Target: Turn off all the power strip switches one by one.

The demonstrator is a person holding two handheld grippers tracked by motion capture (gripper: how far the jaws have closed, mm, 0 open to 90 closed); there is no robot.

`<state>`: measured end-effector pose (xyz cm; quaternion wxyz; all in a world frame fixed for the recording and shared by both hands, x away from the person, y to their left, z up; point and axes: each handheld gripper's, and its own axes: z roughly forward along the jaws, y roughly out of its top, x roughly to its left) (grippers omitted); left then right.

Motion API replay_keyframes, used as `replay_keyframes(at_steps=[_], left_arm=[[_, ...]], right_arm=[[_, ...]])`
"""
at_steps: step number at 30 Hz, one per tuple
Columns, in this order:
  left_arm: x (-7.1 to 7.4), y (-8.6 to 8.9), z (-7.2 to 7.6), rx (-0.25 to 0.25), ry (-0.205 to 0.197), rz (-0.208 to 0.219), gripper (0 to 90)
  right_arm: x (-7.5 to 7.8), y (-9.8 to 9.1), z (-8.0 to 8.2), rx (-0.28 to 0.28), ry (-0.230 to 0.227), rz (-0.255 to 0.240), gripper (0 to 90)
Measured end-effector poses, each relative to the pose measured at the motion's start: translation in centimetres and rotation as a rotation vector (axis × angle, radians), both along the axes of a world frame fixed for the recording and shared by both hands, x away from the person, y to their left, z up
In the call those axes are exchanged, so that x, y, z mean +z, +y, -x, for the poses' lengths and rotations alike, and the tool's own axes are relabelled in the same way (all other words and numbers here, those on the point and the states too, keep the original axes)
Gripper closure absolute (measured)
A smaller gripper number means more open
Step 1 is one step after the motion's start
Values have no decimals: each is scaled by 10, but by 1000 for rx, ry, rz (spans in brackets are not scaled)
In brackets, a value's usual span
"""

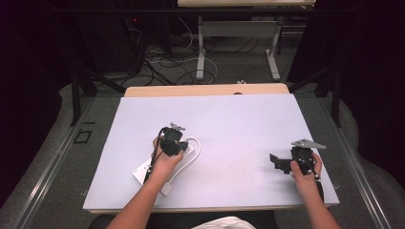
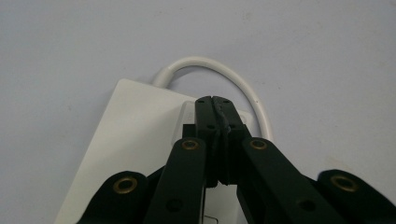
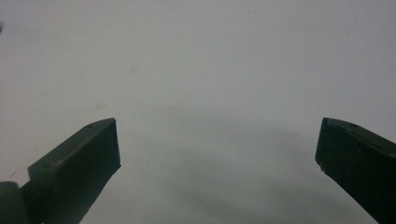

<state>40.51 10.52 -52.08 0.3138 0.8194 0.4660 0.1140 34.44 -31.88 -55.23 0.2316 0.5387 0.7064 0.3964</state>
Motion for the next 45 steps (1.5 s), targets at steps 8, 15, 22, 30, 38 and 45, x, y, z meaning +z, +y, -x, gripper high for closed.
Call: replay_keyframes(at_steps=[8,15,22,30,38,45], left_arm=[[6,6,7,-12,1,4,900],[9,15,12,-10,-1,10,900],[10,22,17,-20,7,-6,900],[12,27,25,-18,0,5,900],[16,37,34,-29,-14,-12,900],[13,48,40,-22,-2,7,900]], right_arm=[[0,0,0,0,0,-2,0],[0,0,1,-1,1,-2,0],[0,0,1,-1,1,-3,0],[1,0,1,-1,1,-4,0],[1,1,1,-2,2,-2,0],[0,1,1,0,1,-1,0]])
